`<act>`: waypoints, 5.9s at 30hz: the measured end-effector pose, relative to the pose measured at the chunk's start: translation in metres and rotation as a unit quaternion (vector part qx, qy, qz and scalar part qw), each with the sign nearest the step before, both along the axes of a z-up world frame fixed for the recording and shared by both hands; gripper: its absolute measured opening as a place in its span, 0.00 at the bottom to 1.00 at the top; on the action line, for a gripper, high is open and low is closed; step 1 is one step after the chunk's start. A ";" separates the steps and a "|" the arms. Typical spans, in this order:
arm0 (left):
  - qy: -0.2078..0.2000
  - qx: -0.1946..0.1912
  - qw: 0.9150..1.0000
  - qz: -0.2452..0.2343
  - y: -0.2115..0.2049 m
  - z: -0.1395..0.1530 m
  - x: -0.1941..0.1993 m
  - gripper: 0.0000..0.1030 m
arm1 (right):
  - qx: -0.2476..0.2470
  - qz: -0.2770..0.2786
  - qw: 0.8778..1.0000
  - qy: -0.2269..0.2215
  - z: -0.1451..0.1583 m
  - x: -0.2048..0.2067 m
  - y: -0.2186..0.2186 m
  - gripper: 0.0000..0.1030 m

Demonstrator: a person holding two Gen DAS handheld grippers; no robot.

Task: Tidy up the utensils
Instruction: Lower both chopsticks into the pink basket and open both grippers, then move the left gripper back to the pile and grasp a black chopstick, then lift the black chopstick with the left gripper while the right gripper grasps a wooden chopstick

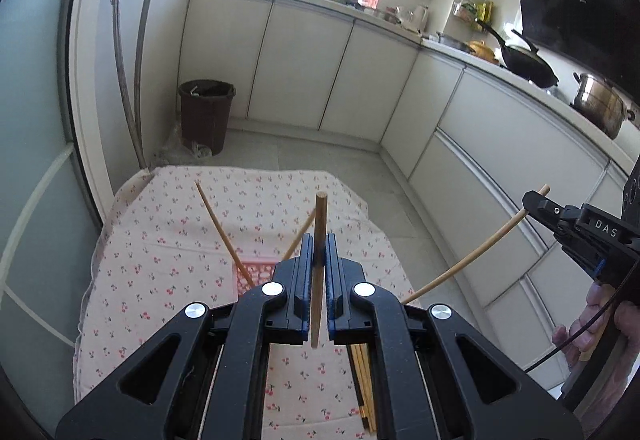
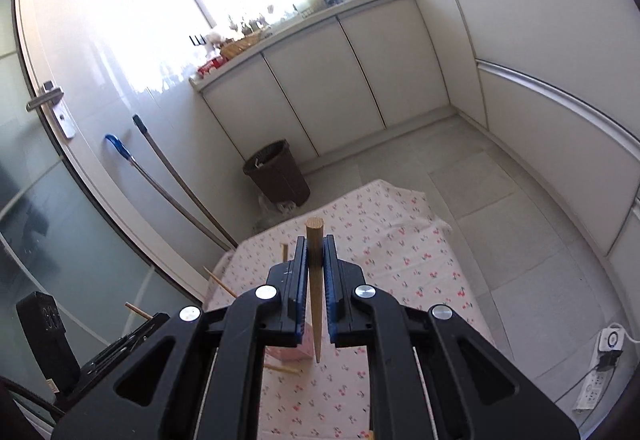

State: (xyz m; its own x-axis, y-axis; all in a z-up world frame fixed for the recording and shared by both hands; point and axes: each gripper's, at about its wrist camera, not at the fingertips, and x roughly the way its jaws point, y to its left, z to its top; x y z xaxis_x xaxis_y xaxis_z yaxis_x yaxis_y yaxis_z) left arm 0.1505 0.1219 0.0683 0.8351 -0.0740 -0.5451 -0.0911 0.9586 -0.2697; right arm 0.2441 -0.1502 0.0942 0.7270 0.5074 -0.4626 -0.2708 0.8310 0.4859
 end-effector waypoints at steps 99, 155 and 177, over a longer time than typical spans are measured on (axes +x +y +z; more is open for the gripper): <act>0.342 -0.030 0.939 -0.009 -0.072 -0.213 0.067 0.93 | -0.044 -0.050 0.953 0.294 -0.187 -0.004 -0.059 0.93; 0.292 0.148 0.944 -0.038 -0.142 -0.263 0.136 0.03 | 0.056 -0.064 0.920 0.383 -0.232 0.014 -0.079 0.93; 0.208 0.121 0.971 -0.005 -0.062 -0.170 0.039 0.03 | -0.060 -0.055 0.912 0.401 -0.283 0.032 -0.034 0.92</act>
